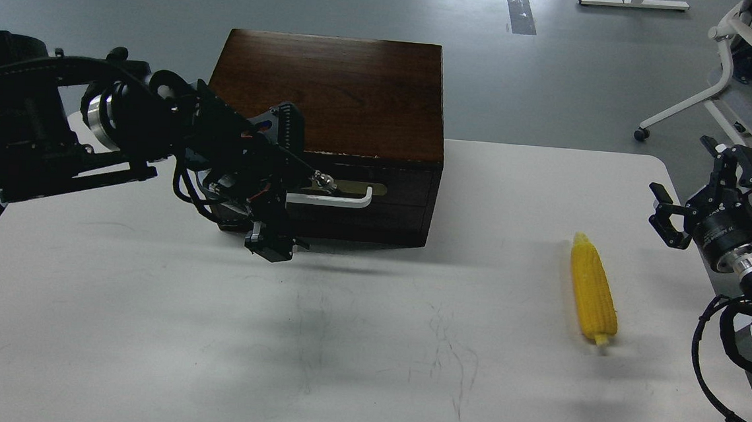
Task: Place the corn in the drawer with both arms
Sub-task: 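Pull the drawer handle toward the robot with the left gripper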
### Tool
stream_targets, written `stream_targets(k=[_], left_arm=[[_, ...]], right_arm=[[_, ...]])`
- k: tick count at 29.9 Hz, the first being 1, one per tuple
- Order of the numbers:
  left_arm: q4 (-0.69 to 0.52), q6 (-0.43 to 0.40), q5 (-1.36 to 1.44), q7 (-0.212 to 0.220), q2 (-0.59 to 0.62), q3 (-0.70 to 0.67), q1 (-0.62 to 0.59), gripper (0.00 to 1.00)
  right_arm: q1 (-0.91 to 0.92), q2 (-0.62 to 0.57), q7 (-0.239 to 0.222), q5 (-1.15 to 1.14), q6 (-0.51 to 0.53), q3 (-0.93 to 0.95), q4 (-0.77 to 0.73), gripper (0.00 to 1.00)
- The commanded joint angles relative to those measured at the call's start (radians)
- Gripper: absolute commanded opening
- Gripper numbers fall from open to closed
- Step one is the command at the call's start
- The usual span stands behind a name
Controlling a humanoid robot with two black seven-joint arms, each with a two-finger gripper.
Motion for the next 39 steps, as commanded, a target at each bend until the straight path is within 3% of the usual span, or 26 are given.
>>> stream_targets(k=[1, 39], left_arm=[[0.000, 0.000, 0.000, 0.000, -0.003, 0.000, 0.000, 0.98], [0.000, 0.000, 0.000, 0.000, -0.025, 0.019, 0.011, 0.98]], right_arm=[[0.000, 0.000, 0.000, 0.000, 0.000, 0.001, 0.000, 1.00], [-0.003, 0.000, 0.000, 0.000, 0.000, 0.000, 0.002, 1.00]])
